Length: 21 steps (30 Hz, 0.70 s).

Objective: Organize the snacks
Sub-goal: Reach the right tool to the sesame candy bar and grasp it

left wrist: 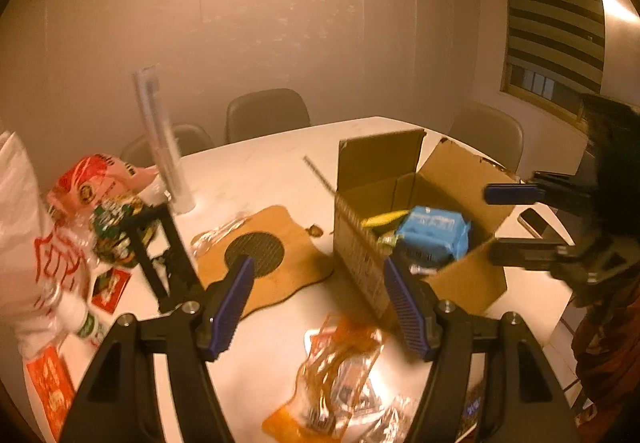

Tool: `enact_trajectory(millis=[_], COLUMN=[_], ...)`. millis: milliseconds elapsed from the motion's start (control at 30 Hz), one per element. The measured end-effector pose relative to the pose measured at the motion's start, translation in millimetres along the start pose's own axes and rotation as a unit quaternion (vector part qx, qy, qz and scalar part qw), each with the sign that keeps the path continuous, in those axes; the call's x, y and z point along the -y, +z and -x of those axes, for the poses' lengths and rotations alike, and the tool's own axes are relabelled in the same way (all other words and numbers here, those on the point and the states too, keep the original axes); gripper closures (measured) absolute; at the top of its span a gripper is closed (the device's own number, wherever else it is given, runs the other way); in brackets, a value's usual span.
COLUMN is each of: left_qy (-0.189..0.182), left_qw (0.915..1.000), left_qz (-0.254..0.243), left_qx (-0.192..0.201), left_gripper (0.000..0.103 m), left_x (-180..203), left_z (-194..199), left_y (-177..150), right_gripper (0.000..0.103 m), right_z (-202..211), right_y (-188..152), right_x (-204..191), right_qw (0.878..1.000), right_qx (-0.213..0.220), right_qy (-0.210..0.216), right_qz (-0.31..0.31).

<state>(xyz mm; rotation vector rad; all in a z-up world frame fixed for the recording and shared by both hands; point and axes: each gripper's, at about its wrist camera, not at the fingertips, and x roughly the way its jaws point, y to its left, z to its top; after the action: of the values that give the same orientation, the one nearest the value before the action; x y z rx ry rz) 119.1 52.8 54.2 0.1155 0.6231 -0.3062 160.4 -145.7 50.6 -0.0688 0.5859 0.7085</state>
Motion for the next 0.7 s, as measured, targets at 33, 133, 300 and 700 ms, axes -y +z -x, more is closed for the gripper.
enact_trajectory(millis=[33, 133, 300, 700], left_qy=[0.003, -0.002, 0.0, -0.031], left_qw=[1.0, 0.9999, 0.9996, 0.997], left_qz=[0.002, 0.008, 0.014, 0.022], left_qx=[0.0, -0.007, -0.026, -0.067], left_gripper=[0.039, 0.039, 0.035, 0.033], left_x=[0, 1, 9, 39], left_z=[4, 12, 12, -7], left_y=[-9, -34, -75, -142], right_gripper=[0.03, 0.03, 0.03, 0.03], right_z=[7, 21, 33, -14], right_y=[-8, -28, -61, -157], right_x=[-6, -18, -44, -64], right_qw=[1.0, 0.999, 0.995, 0.984], right_qx=[0.004, 0.01, 0.007, -0.078], right_qy=[0.009, 0.032, 0.088, 0.128], right_qz=[0.003, 0.008, 0.044, 0.101])
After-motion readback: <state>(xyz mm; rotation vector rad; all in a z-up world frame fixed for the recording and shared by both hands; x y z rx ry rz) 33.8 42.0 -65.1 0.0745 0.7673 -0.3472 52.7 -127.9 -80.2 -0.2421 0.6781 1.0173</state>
